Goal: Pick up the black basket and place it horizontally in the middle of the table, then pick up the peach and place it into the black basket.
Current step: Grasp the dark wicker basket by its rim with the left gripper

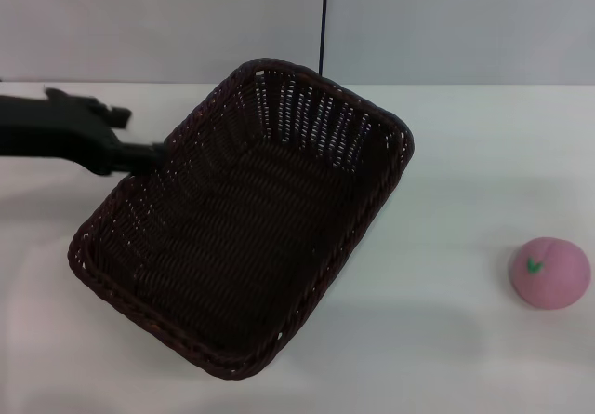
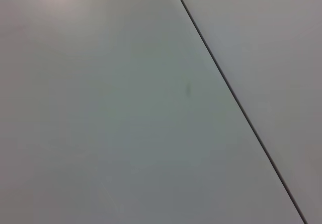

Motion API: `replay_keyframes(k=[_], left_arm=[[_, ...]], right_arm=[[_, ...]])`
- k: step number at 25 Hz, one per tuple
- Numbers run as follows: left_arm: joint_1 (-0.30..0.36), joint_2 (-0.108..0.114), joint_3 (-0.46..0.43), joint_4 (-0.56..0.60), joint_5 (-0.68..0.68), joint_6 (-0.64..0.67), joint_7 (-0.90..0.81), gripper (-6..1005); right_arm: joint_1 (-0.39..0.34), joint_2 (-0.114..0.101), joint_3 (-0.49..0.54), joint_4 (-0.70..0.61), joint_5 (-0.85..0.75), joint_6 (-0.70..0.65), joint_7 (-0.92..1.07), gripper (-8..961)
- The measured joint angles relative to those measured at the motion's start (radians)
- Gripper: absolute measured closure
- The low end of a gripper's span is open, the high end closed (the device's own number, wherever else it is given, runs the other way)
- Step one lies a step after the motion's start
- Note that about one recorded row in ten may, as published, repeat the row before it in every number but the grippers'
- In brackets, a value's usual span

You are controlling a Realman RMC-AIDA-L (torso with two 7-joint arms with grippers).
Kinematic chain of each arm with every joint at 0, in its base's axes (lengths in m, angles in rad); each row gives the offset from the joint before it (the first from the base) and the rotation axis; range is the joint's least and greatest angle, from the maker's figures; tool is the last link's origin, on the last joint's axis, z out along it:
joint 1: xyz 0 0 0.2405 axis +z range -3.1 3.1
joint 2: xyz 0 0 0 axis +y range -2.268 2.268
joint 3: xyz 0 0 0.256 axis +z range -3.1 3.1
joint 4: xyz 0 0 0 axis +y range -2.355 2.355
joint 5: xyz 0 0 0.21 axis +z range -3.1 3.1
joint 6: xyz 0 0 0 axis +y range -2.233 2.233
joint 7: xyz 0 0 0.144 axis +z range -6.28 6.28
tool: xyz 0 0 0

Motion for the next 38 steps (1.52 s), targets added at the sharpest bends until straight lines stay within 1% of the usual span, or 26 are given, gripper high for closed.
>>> replay_keyframes(k=[3,4,5,6,8,14,15,17,20,26,29,30,35,38], left_arm=[[-0.017,-0.001,0.080,-0.039,0.057,-0.045,-0.031,305],[-0.020,-0.001,0.090,-0.045,0.066,-0.052,-0.036,313],[-0.034,-0.002,0.126,-0.069,0.102,-0.073,-0.056,321],[-0.034,-0.002,0.126,-0.069,0.102,-0.073,-0.056,328],[-0.043,-0.003,0.153,-0.085,0.127,-0.095,-0.081,344],[-0.053,-0.003,0.163,-0.088,0.141,-0.100,-0.100,390],[-0.067,-0.003,0.169,-0.093,0.170,-0.089,-0.109,398],[-0.075,-0.003,0.176,-0.098,0.190,-0.084,-0.113,413],[-0.103,-0.004,0.220,-0.120,0.254,-0.076,-0.124,436],[-0.123,-0.005,0.245,-0.119,0.302,-0.076,-0.147,578],[-0.123,-0.005,0.265,-0.085,0.312,-0.073,-0.151,648],[-0.119,-0.005,0.276,-0.057,0.314,-0.072,-0.147,672],[-0.131,-0.003,0.274,-0.031,0.314,-0.054,-0.132,744],[-0.152,-0.001,0.271,-0.020,0.315,-0.027,-0.070,764]], right_arm=[[-0.002,0.000,0.000,-0.003,0.002,-0.001,0.000,220],[-0.004,0.000,0.000,-0.004,0.002,-0.001,0.000,220],[-0.005,0.000,0.000,-0.005,0.003,0.000,0.000,220],[-0.005,0.000,0.000,-0.005,0.003,0.000,0.000,220],[-0.005,0.000,0.000,-0.005,0.002,0.009,0.000,220],[-0.002,0.000,0.000,-0.007,0.003,0.013,0.000,221],[-0.003,0.000,0.001,-0.007,0.003,0.013,0.000,221],[-0.004,0.000,0.003,-0.007,0.003,0.014,0.000,221],[-0.008,0.000,0.014,-0.007,0.005,0.017,0.000,221],[-0.010,0.001,0.016,-0.003,0.005,0.023,0.000,221],[-0.011,0.002,0.016,-0.001,0.005,0.027,0.000,220],[-0.011,0.002,0.016,0.000,0.005,0.031,0.000,220],[-0.011,0.002,0.015,0.000,0.005,0.034,0.000,220],[-0.011,0.002,0.016,0.001,0.005,0.035,0.000,220]])
